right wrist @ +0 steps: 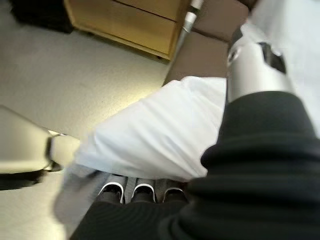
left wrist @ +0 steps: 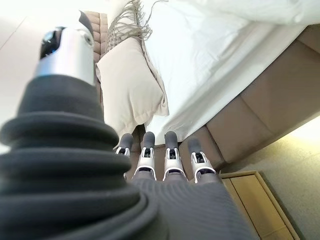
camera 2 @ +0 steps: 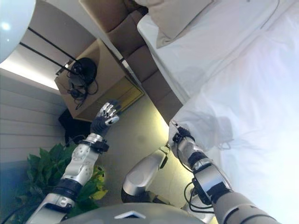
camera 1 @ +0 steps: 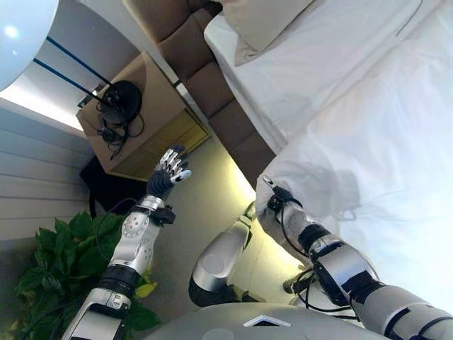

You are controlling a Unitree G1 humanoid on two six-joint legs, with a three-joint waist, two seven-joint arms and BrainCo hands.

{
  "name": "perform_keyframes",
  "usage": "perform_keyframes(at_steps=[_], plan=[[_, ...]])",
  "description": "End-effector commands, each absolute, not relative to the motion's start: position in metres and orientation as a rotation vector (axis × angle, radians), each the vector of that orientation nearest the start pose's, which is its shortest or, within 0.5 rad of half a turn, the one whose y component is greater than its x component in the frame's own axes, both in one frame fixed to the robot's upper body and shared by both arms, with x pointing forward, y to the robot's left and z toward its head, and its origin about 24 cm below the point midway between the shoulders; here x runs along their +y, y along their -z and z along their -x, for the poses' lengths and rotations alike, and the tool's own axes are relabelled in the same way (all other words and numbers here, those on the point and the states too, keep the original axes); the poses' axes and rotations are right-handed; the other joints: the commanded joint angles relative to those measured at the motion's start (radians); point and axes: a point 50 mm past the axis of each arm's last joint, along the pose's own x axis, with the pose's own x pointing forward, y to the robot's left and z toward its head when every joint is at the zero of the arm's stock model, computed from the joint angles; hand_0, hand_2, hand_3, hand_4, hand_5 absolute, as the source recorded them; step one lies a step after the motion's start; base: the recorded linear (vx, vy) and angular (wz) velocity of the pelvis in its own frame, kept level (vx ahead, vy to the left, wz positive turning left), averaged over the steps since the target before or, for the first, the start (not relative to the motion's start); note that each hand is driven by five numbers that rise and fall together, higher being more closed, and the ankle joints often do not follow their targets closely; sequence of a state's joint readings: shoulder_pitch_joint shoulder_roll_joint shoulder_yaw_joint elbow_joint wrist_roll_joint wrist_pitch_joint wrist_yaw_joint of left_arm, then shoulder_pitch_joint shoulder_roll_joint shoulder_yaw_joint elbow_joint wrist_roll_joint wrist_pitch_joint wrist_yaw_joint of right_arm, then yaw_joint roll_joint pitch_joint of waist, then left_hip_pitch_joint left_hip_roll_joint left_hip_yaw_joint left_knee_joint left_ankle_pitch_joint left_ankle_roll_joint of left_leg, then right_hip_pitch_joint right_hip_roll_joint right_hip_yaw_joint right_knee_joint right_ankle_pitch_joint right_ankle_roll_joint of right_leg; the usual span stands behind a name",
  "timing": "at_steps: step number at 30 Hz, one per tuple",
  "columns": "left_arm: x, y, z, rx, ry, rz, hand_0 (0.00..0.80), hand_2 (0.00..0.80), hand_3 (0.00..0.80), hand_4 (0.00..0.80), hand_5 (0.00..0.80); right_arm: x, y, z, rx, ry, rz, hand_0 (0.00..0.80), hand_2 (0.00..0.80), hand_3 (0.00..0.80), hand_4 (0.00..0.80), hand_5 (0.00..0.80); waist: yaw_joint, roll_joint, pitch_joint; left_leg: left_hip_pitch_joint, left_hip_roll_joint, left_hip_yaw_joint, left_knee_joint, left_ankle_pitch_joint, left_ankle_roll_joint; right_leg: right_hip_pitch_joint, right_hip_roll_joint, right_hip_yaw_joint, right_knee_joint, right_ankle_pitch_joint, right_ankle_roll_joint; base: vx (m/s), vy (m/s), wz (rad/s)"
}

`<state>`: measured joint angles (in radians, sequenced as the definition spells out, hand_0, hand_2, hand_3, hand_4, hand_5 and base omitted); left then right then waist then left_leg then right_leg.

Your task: Make the bed neatly

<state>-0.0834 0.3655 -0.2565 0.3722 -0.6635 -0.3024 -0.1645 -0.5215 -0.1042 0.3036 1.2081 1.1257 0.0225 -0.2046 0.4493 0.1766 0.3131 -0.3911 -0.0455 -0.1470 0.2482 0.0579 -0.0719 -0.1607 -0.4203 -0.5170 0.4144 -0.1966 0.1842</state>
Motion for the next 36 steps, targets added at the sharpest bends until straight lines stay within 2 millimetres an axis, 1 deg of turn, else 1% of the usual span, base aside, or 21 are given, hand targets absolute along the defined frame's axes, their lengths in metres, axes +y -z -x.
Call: perform_keyframes(at_steps=[1, 3, 4, 6, 7, 9, 13, 16, 19, 22, 23, 25, 30, 32, 33, 36], plan=[[0.191, -0.021, -0.265, -0.054, 0.164, 0.237, 0.000, 0.000, 0.000, 0.000, 0.000, -0.145, 0.083, -0.277, 0.764, 0.344, -0.756, 0.000, 0.000, 0.000, 0.000, 0.000, -0.029, -0.043, 0.017, -0.119, 0.017, 0.039, 0.130, -0.015, -0.048, 0.165, -0.021, 0.012, -0.235, 0.237, 0.011, -0.017, -0.016, -0.23], [0.192, -0.018, -0.263, -0.042, 0.145, 0.255, 0.000, 0.000, 0.000, 0.000, 0.000, -0.159, 0.090, -0.268, 0.761, 0.376, -0.784, 0.000, 0.000, 0.000, 0.000, 0.000, -0.043, -0.040, 0.013, -0.114, 0.024, 0.046, 0.127, -0.018, -0.050, 0.161, -0.019, 0.018, -0.232, 0.233, 0.011, -0.023, -0.001, -0.19], [0.194, -0.015, -0.260, -0.036, 0.128, 0.263, 0.000, 0.000, 0.000, 0.000, 0.000, -0.171, 0.097, -0.258, 0.758, 0.403, -0.797, 0.000, 0.000, 0.000, 0.000, 0.000, -0.054, -0.038, 0.010, -0.109, 0.031, 0.052, 0.126, -0.020, -0.051, 0.158, -0.018, 0.022, -0.229, 0.228, 0.011, -0.022, 0.004, -0.25], [0.195, -0.012, -0.257, -0.032, 0.113, 0.269, 0.000, 0.000, 0.000, 0.000, 0.000, -0.183, 0.102, -0.249, 0.750, 0.442, -0.806, 0.000, 0.000, 0.000, 0.000, 0.000, -0.066, -0.035, 0.007, -0.105, 0.039, 0.059, 0.124, -0.022, -0.054, 0.156, -0.016, 0.028, -0.227, 0.223, 0.011, -0.017, 0.009, -0.25], [0.196, -0.009, -0.254, -0.027, 0.096, 0.277, 0.000, 0.000, 0.000, 0.000, 0.000, -0.195, 0.108, -0.237, 0.753, 0.469, -0.816, 0.000, 0.000, 0.000, 0.000, 0.000, -0.079, -0.034, 0.005, -0.100, 0.046, 0.066, 0.120, -0.024, -0.056, 0.154, -0.014, 0.034, -0.226, 0.217, 0.011, -0.015, 0.012, -0.20], [0.198, -0.006, -0.251, -0.023, 0.077, 0.290, 0.000, 0.000, 0.000, 0.000, 0.000, -0.210, 0.114, -0.224, 0.751, 0.504, -0.835, 0.000, 0.000, 0.000, 0.000, 0.000, -0.094, -0.033, 0.001, -0.093, 0.055, 0.072, 0.112, -0.025, -0.058, 0.150, -0.011, 0.043, -0.225, 0.211, 0.009, -0.014, 0.007, -0.21], [0.200, -0.003, -0.246, -0.020, 0.052, 0.308, 0.000, 0.000, 0.000, 0.000, 0.000, -0.229, 0.122, -0.200, 0.758, 0.560, -0.857, 0.000, 0.000, 0.000, 0.000, 0.000, -0.122, -0.030, -0.005, -0.080, 0.071, 0.084, 0.097, -0.024, -0.061, 0.139, -0.004, 0.064, -0.215, 0.190, 0.006, -0.004, 0.001, -0.22], [0.199, -0.005, -0.244, -0.034, 0.054, 0.289, 0.000, 0.000, 0.000, 0.000, 0.000, -0.241, 0.124, -0.190, 0.740, 0.606, -0.878, 0.000, 0.000, 0.000, 0.000, 0.000, -0.138, -0.029, -0.004, -0.074, 0.081, 0.090, 0.090, -0.023, -0.063, 0.133, 0.003, 0.076, -0.210, 0.178, 0.004, -0.012, -0.032, -0.15], [0.200, -0.010, -0.244, -0.057, 0.055, 0.259, 0.000, 0.000, 0.000, 0.000, 0.000, -0.249, 0.124, -0.186, 0.698, 0.624, -0.904, 0.000, 0.000, 0.000, 0.000, 0.000, -0.156, -0.034, 0.000, -0.067, 0.093, 0.096, 0.085, -0.025, -0.065, 0.121, 0.012, 0.091, -0.205, 0.173, 0.002, -0.025, -0.074, -0.15], [0.202, -0.017, -0.247, -0.085, 0.057, 0.201, 0.000, 0.000, 0.000, 0.000, 0.000, -0.251, 0.122, -0.184, 0.651, 0.602, -0.920, 0.000, 0.000, 0.000, 0.000, 0.000, -0.180, -0.045, 0.004, -0.063, 0.107, 0.104, 0.085, -0.028, -0.067, 0.108, 0.022, 0.109, -0.205, 0.173, 0.001, -0.054, -0.079, -0.13], [0.202, -0.019, -0.247, -0.100, 0.066, 0.172, 0.000, 0.000, 0.000, 0.000, 0.000, -0.252, 0.121, -0.185, 0.636, 0.596, -0.924, 0.000, 0.000, 0.000, 0.000, 0.000, -0.186, -0.044, 0.006, -0.071, 0.105, 0.108, 0.079, -0.003, -0.060, 0.096, 0.021, 0.106, -0.210, 0.195, -0.005, -0.109, -0.048, -0.25], [0.199, -0.026, -0.251, -0.133, 0.075, 0.091, 0.000, 0.000, 0.000, 0.000, 0.000, -0.252, 0.120, -0.185, 0.619, 0.575, -0.933, 0.000, 0.000, 0.000, 0.000, 0.000, -0.209, -0.054, 0.007, -0.064, 0.118, 0.119, 0.070, -0.001, -0.061, 0.084, 0.030, 0.123, -0.215, 0.200, -0.002, -0.079, -0.074, -0.26], [0.186, -0.038, -0.262, -0.211, 0.091, -0.118, 0.000, 0.000, 0.000, 0.000, 0.000, -0.251, 0.122, -0.179, 0.615, 0.562, -0.968, 0.000, 0.000, 0.000, 0.000, 0.000, -0.261, -0.077, 0.006, -0.046, 0.151, 0.149, 0.057, 0.004, -0.064, 0.072, 0.050, 0.159, -0.230, 0.209, 0.003, -0.037, -0.098, -0.28], [0.178, -0.043, -0.268, -0.249, 0.093, -0.191, 0.000, 0.000, 0.000, 0.000, 0.000, -0.250, 0.124, -0.175, 0.630, 0.572, -0.978, 0.000, 0.000, 0.000, 0.000, 0.000, -0.282, -0.084, 0.005, -0.041, 0.163, 0.160, 0.052, 0.007, -0.066, 0.070, 0.057, 0.170, -0.237, 0.212, 0.006, -0.034, -0.076, -0.35], [0.171, -0.045, -0.273, -0.263, 0.096, -0.241, 0.000, 0.000, 0.000, 0.000, 0.000, -0.251, 0.126, -0.171, 0.648, 0.579, -0.985, 0.000, 0.000, 0.000, 0.000, 0.000, -0.301, -0.088, 0.003, -0.034, 0.173, 0.170, 0.045, 0.010, -0.067, 0.069, 0.063, 0.180, -0.244, 0.213, 0.009, -0.034, -0.057, -0.37], [0.160, -0.048, -0.283, -0.270, 0.098, -0.276, 0.000, 0.000, 0.000, 0.000, 0.000, -0.253, 0.130, -0.163, 0.671, 0.606, -1.003, 0.000, 0.000, 0.000, 0.000, 0.000, -0.333, -0.094, 0.001, -0.016, 0.188, 0.190, 0.031, 0.015, -0.069, 0.069, 0.071, 0.195, -0.254, 0.219, 0.015, -0.028, -0.065, -0.30]])
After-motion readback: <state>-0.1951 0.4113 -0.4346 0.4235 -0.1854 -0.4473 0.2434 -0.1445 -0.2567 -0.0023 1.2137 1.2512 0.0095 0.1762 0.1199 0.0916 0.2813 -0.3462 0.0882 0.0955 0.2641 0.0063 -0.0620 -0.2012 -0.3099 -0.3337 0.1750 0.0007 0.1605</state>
